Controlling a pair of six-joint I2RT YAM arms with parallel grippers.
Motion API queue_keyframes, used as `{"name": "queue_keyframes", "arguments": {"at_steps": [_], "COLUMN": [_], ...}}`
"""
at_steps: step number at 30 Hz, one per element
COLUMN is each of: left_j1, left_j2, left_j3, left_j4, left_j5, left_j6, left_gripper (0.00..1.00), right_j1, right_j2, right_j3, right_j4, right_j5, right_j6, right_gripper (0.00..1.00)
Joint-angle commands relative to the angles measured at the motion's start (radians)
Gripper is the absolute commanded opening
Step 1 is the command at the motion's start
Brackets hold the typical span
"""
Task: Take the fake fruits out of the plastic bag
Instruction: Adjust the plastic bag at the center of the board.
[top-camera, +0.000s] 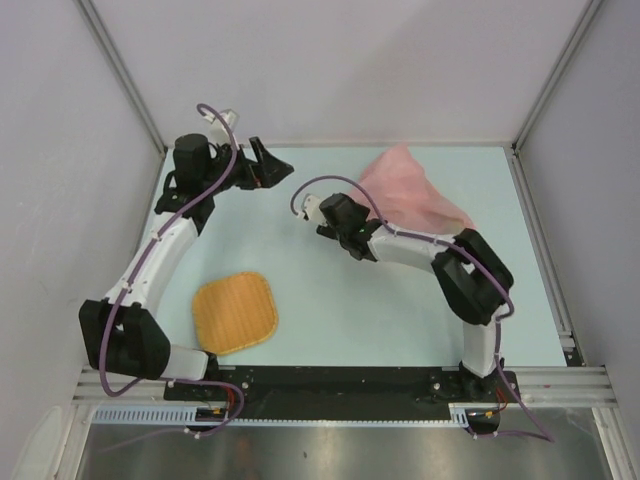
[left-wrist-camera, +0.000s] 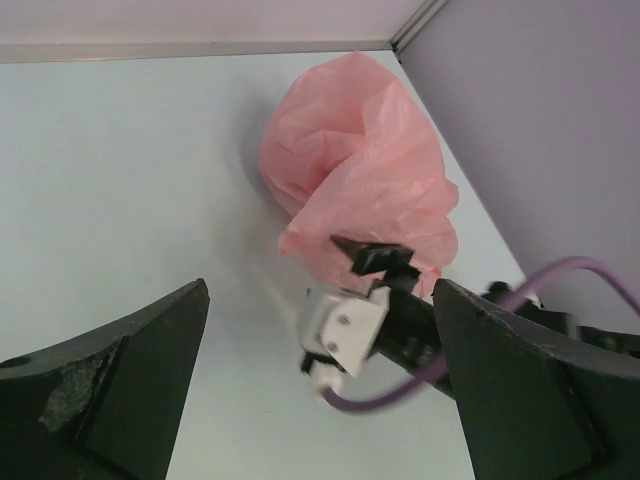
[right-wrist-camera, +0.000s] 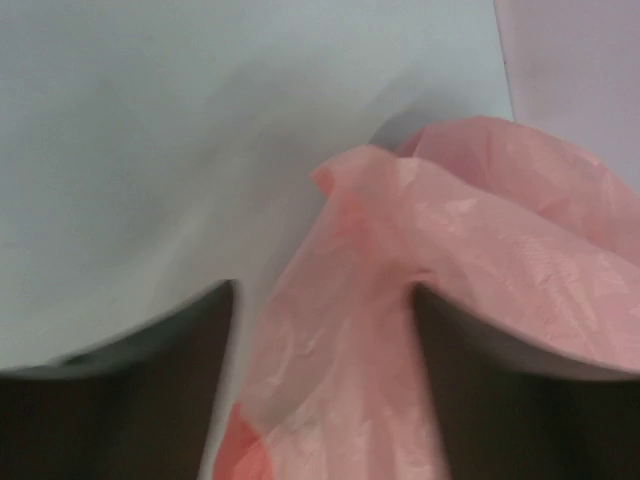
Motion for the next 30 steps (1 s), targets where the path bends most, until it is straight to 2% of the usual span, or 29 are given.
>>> {"name": "queue_keyframes", "arguments": {"at_steps": [1, 2, 3, 5, 7, 9, 11, 12, 13, 15, 18, 20, 22, 25, 30], "left_j1": [0.027, 0.03, 0.035, 0.038, 0.042, 0.054, 0.064, 0.07, 0.073, 0.071, 0.061, 0.047, 0.029, 0.013, -0.004], "left_j2": [-0.029, -0.031, -0.032, -0.035, -0.037, -0.032, -0.019, 0.004, 0.017, 0.058, 0.098, 0.123, 0.133, 0.123, 0.035], "left_j3": [-0.041, -0.044, -0.049, -0.053, -0.059, -0.063, -0.06, -0.053, -0.047, -0.03, -0.007, -0.001, 0.0, -0.032, -0.102], "left_j4": [0.014, 0.019, 0.019, 0.025, 0.03, 0.036, 0.05, 0.048, 0.051, 0.053, 0.07, 0.059, 0.039, 0.031, 0.039], "left_j5": [-0.04, -0.043, -0.056, -0.073, -0.092, -0.096, -0.087, -0.08, -0.057, -0.034, 0.028, 0.031, 0.037, 0.031, 0.101], "left_j6": [-0.014, -0.019, -0.025, -0.028, -0.029, -0.038, -0.043, -0.045, -0.045, -0.04, -0.065, -0.045, -0.026, -0.012, 0.066], "left_gripper": [1.0, 1.0, 1.0, 1.0, 1.0, 1.0, 1.0, 1.0, 0.99, 1.0, 1.0, 1.0, 1.0, 1.0, 1.0], "right_j1": [-0.056, -0.085, -0.096, -0.116, -0.113, -0.069, -0.02, 0.044, 0.077, 0.174, 0.197, 0.152, 0.047, -0.049, -0.093], "right_j2": [0.107, 0.12, 0.109, 0.049, -0.082, -0.187, -0.334, -0.377, -0.455, -0.507, -0.572, -0.603, -0.626, -0.646, -0.636], "right_j3": [-0.022, -0.022, -0.021, 0.018, 0.053, 0.056, 0.058, 0.058, 0.059, 0.059, 0.058, 0.018, -0.019, -0.063, -0.074], "right_j4": [0.294, 0.33, 0.35, 0.26, 0.054, -0.083, -0.137, -0.166, -0.176, -0.223, -0.343, -0.41, -0.433, -0.459, -0.475], "right_j5": [0.124, 0.127, 0.115, 0.049, -0.127, -0.323, -0.432, -0.513, -0.526, -0.507, -0.444, -0.399, -0.42, -0.433, -0.46], "right_j6": [-0.25, -0.28, -0.324, -0.282, -0.152, -0.067, -0.03, 0.002, 0.011, 0.031, 0.082, 0.12, 0.117, 0.107, 0.134], "right_gripper": [0.33, 0.09, 0.0, 0.0, 0.0, 0.0, 0.0, 0.0, 0.0, 0.0, 0.0, 0.0, 0.0, 0.0, 0.0]}}
